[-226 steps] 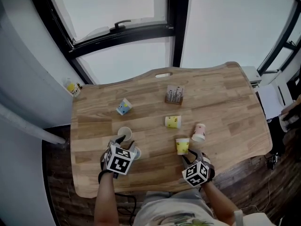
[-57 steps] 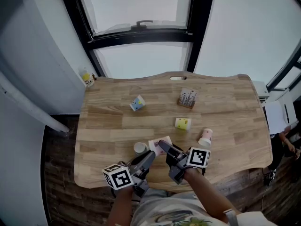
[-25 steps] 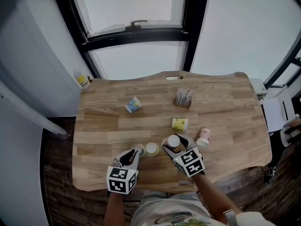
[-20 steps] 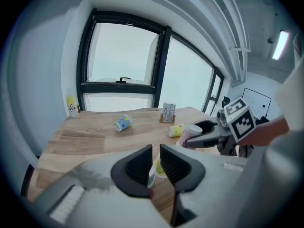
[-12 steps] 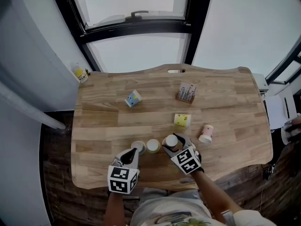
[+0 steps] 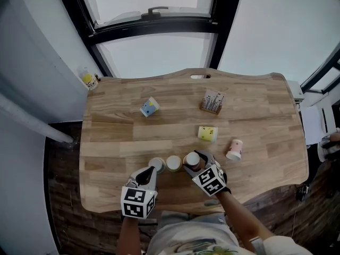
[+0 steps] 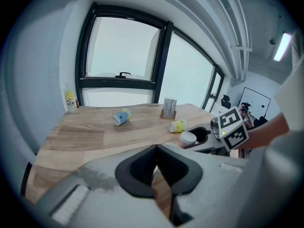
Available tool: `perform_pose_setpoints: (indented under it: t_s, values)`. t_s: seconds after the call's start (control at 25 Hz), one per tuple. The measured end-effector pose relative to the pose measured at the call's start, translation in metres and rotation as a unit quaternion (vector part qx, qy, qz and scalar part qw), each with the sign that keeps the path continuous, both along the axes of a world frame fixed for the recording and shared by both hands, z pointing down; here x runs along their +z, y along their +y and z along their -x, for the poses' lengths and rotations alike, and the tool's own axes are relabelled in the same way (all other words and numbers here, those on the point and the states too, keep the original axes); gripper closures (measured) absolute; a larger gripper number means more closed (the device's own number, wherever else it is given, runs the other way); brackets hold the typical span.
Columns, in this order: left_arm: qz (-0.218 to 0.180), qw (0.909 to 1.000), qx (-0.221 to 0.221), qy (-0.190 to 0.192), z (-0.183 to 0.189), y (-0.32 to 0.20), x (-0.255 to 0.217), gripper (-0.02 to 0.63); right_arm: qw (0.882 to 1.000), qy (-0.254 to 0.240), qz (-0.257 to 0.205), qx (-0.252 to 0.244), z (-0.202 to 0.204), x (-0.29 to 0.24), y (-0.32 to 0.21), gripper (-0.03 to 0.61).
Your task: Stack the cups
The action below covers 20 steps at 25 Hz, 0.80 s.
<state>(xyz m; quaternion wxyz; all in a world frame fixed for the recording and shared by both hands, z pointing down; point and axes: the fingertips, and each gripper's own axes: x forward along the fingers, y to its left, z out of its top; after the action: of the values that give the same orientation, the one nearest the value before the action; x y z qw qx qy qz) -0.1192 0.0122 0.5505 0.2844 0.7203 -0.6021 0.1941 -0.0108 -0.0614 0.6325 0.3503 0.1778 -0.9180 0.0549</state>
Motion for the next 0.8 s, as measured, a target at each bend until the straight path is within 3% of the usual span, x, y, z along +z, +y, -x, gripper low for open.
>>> perform_pose_setpoints:
  t_s: [0.8]
  values:
    - [0.007, 1.0, -0.004, 0.005, 0.006, 0.003, 0.006, 0.607, 0.999, 0.039, 0.009, -0.012, -0.006, 0.024, 0.01, 0.279]
